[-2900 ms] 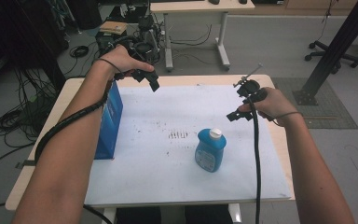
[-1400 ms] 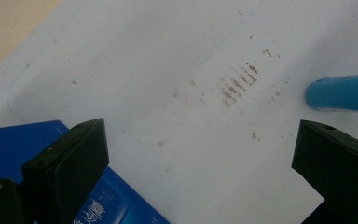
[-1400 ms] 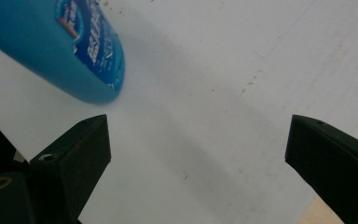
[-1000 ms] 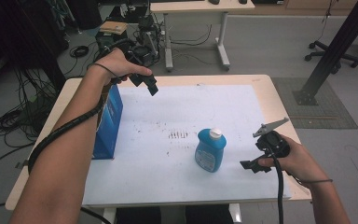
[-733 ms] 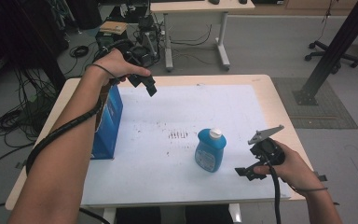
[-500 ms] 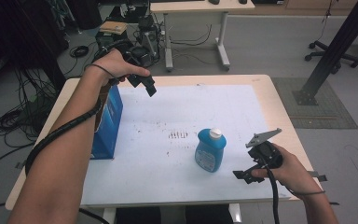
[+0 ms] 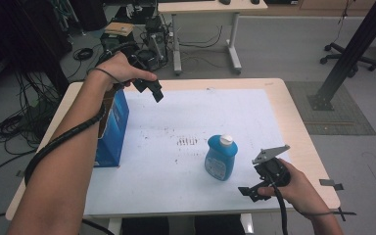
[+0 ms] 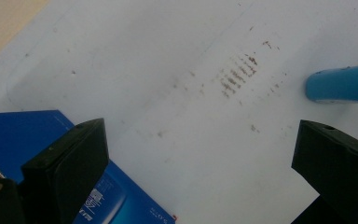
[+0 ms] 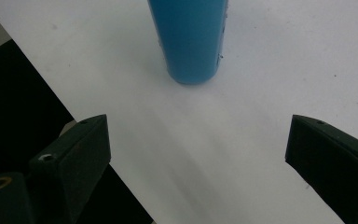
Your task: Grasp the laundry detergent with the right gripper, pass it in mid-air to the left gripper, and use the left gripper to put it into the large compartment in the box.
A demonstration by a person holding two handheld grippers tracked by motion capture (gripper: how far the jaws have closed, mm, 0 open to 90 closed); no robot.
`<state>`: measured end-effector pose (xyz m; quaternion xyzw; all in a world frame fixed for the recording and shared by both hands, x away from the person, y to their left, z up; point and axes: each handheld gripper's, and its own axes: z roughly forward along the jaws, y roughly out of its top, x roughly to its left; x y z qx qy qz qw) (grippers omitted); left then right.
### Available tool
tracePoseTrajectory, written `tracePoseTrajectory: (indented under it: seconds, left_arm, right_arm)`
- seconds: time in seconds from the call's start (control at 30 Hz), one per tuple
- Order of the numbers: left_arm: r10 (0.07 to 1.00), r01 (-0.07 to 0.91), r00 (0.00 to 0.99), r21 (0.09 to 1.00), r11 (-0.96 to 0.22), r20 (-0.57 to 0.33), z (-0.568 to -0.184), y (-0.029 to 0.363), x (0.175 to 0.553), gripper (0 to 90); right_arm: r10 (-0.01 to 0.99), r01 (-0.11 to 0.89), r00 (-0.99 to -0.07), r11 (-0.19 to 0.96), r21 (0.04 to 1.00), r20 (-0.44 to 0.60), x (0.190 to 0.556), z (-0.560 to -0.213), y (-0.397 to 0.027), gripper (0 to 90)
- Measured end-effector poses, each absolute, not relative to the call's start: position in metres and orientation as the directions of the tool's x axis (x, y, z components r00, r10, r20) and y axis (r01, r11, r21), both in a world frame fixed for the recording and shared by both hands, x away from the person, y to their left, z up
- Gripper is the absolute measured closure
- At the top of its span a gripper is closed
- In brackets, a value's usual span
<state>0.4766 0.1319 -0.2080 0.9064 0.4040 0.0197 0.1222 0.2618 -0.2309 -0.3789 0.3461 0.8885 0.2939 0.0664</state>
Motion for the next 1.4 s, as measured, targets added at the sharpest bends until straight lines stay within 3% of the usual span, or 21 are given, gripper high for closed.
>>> tracePoseTrajectory:
  seconds: [0.5,0.67,0.9,1.4]
  left_arm:
    - [0.742,0.733,0.667,0.234,-0.638,-0.065,-0.21,0.136,0.476,4.0]
    - [0.741,0.732,0.668,0.237,-0.639,-0.063,-0.208,0.137,0.476,4.0]
    - [0.742,0.734,0.666,0.233,-0.638,-0.069,-0.21,0.139,0.475,3.9]
    - [0.741,0.734,0.668,0.23,-0.64,-0.069,-0.21,0.137,0.475,3.9]
  right_arm:
    - [0.641,0.499,-0.765,0.537,0.68,0.056,0.265,-0.398,-0.218,5.7]
    - [0.64,0.439,-0.766,0.458,0.773,0.056,0.274,-0.407,-0.211,5.6]
    - [0.626,0.408,-0.776,0.403,0.819,0.078,0.281,-0.416,-0.205,4.3]
    - [0.625,0.391,-0.777,0.384,0.836,0.077,0.284,-0.418,-0.203,3.0]
